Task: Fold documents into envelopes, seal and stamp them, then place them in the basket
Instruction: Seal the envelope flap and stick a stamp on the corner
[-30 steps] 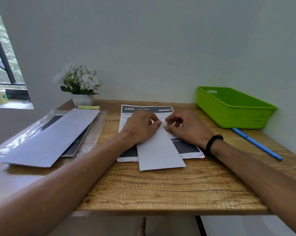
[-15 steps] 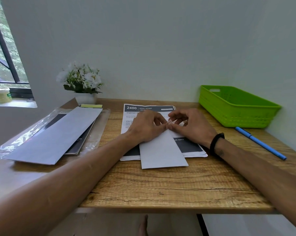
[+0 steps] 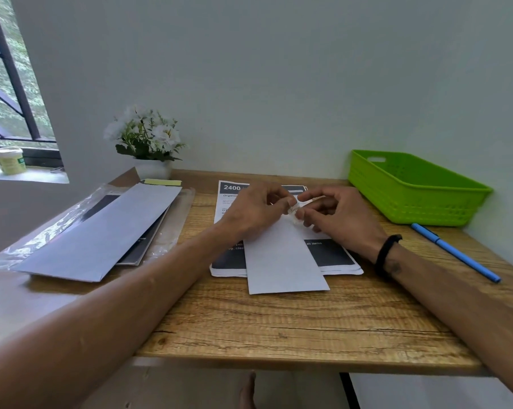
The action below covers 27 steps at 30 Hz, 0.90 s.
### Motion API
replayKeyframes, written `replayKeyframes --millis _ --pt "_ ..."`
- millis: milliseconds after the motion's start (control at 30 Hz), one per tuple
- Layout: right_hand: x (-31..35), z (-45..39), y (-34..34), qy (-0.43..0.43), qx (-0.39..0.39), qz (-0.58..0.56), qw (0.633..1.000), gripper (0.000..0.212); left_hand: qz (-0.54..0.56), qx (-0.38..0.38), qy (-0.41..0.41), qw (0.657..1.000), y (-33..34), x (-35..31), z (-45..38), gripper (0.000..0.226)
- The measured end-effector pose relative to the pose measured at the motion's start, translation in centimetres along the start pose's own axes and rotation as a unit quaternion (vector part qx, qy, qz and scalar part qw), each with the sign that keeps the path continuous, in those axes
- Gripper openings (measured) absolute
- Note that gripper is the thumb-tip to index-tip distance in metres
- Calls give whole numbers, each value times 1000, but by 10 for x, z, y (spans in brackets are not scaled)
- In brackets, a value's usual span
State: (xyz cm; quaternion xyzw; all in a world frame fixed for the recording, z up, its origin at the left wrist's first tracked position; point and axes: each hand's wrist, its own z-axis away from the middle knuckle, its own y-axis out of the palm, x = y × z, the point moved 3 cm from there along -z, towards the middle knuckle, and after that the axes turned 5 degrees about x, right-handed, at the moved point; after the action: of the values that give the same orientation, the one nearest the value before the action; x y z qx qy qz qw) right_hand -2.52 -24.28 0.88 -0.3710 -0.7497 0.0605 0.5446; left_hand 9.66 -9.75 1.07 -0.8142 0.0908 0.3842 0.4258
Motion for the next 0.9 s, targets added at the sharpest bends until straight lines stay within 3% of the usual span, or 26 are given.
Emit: replayKeyframes --millis 100,200,333,467,633,800,900 --pt "0 0 -1 4 -3 -8 1000 21 -20 -7 11 1000 -2 -4 1 23" --pt "-3 -1 -5 18 -17 -27 999 21 -125 -32 18 991 -11 -4 2 33" --pt "-5 0 -7 47 -41 -66 996 23 -235 -27 -92 967 -26 16 1 65" --pt "-3 2 -6 69 -39 -102 992 30 -226 29 -155 961 -25 24 6 88" --pt "-5 3 -5 85 -39 -127 988 35 -222 35 -149 963 -22 37 -1 111" --pt "-10 3 -5 85 -44 -106 990 28 -222 33 -143 964 -25 41 -2 117" --pt "-10 3 -4 84 -44 -103 990 24 -191 17 -137 972 -26 41 -2 106"
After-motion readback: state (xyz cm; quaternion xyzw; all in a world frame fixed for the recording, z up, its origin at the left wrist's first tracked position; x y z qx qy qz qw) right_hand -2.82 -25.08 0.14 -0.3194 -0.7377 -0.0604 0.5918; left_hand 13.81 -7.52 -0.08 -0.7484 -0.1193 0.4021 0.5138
